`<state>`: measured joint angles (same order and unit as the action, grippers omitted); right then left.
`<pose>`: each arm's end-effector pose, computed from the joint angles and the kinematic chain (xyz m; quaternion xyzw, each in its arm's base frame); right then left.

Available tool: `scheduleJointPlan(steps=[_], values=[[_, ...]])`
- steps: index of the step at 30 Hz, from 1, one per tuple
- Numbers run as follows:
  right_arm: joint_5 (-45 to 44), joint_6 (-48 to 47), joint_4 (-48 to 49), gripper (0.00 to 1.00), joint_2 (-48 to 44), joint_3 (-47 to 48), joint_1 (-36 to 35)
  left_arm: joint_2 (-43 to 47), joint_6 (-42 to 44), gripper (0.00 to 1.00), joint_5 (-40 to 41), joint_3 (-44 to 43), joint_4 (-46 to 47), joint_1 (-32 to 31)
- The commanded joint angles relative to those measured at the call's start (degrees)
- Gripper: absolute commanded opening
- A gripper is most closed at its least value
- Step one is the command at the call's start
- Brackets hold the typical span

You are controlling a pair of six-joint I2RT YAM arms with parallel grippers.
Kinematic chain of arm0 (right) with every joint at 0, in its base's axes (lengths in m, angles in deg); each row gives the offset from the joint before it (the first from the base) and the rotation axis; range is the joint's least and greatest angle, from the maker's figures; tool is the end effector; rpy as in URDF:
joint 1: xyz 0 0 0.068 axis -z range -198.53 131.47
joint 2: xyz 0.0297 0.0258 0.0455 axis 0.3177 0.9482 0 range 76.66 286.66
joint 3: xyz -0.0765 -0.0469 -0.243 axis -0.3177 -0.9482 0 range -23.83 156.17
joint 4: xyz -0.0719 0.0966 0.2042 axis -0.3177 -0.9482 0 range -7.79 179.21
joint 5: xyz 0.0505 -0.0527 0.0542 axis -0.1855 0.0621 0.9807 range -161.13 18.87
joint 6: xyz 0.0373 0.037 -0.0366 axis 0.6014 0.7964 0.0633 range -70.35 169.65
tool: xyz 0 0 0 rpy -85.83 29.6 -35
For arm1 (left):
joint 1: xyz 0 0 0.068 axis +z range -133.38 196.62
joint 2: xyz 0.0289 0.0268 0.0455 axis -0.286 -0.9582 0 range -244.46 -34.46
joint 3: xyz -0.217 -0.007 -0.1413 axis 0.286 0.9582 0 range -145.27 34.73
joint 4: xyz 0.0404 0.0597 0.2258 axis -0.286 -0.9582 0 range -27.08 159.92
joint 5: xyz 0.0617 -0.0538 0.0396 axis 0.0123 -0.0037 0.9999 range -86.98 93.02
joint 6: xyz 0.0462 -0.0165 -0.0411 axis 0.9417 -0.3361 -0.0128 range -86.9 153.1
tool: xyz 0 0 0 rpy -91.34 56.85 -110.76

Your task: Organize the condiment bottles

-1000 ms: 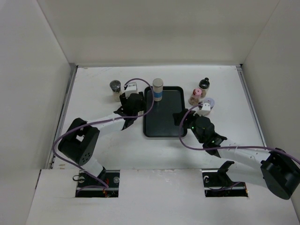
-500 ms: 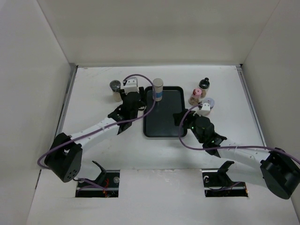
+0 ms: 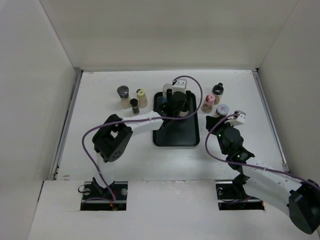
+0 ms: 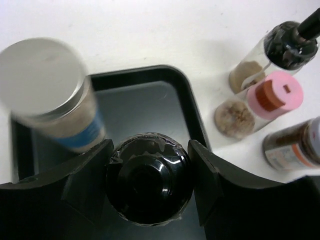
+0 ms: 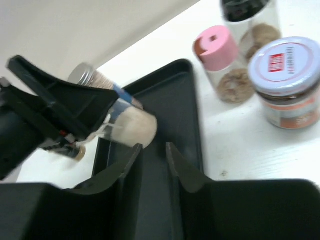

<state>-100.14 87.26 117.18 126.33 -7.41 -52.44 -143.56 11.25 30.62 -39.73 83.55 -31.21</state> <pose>0.1720 0.0867 0.2233 0.1918 0.7096 0.2311 0.6374 0.3030 -0.3003 0.2323 0.0483 0.8103 -0.1528 0.5637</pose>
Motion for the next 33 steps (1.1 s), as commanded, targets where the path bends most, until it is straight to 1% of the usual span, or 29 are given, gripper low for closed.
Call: scheduleJointPlan(steps=[1, 4, 7, 9, 11, 14, 16, 17, 19, 22, 29, 31, 33], values=[[-1.04, 3.53, -0.11, 0.36, -1.5, -0.87, 1.7, -3.55, 1.98, 0.32, 0.0, -10.16, 7.38, 0.07], [-0.43, 4.14, -0.02, 0.41, -1.51, -1.22, 2.75, -9.45, 3.21, 0.32, 0.7, -16.32, 6.59, 0.86], [0.63, 3.7, 0.16, 0.45, -1.33, -0.87, 2.58, -12.88, 3.83, 0.34, 1.14, -19.58, 6.24, 1.73], [0.54, 3.62, 0.25, 0.48, -1.24, -0.87, 2.58, -14.73, 4.0, 0.38, 1.5, -21.51, 5.01, 1.91], [0.8, 3.88, 0.25, 0.55, -1.24, -0.96, 2.93, -16.14, 5.05, 0.46, 1.5, -22.83, 4.13, 1.91], [0.1, 3.09, 0.25, 0.65, -2.21, -0.87, 2.76, -17.11, 6.11, 0.67, 1.5, -22.93, 4.39, 1.82], [-0.6, 3.0, 0.25, 0.69, -2.38, -1.13, 2.76, -16.68, 5.76, 0.8, 0.88, -22.4, 4.74, 1.65], [-0.78, 3.09, 0.25, 0.7, -2.38, -1.13, 2.76, -15.98, 5.76, 0.84, 0.71, -21.96, 5.18, 1.48], [-0.87, 2.83, -0.01, 0.72, -2.56, -0.96, 2.76, -14.22, 5.85, 0.89, 0.18, -20.82, 6.06, 1.12], [-2.0, 2.65, -0.19, 0.74, -3.96, -1.39, 2.76, -10.36, 5.85, 0.93, -0.43, -18.89, 7.29, 0.25], [-4.12, 2.47, -0.63, 0.75, -7.48, -2.54, 3.02, 2.99, 4.54, 0.94, -3.42, -10.55, 12.03, -2.92], [-4.38, 2.56, -1.07, 0.72, -9.06, -2.8, 3.02, 8.52, 2.87, 0.94, -4.73, -6.08, 13.08, -3.62], [-5.17, 2.65, -1.86, 0.68, -9.68, -2.8, 3.19, 14.59, 1.11, 0.93, -5.36, 0.42, 14.93, -3.98]])
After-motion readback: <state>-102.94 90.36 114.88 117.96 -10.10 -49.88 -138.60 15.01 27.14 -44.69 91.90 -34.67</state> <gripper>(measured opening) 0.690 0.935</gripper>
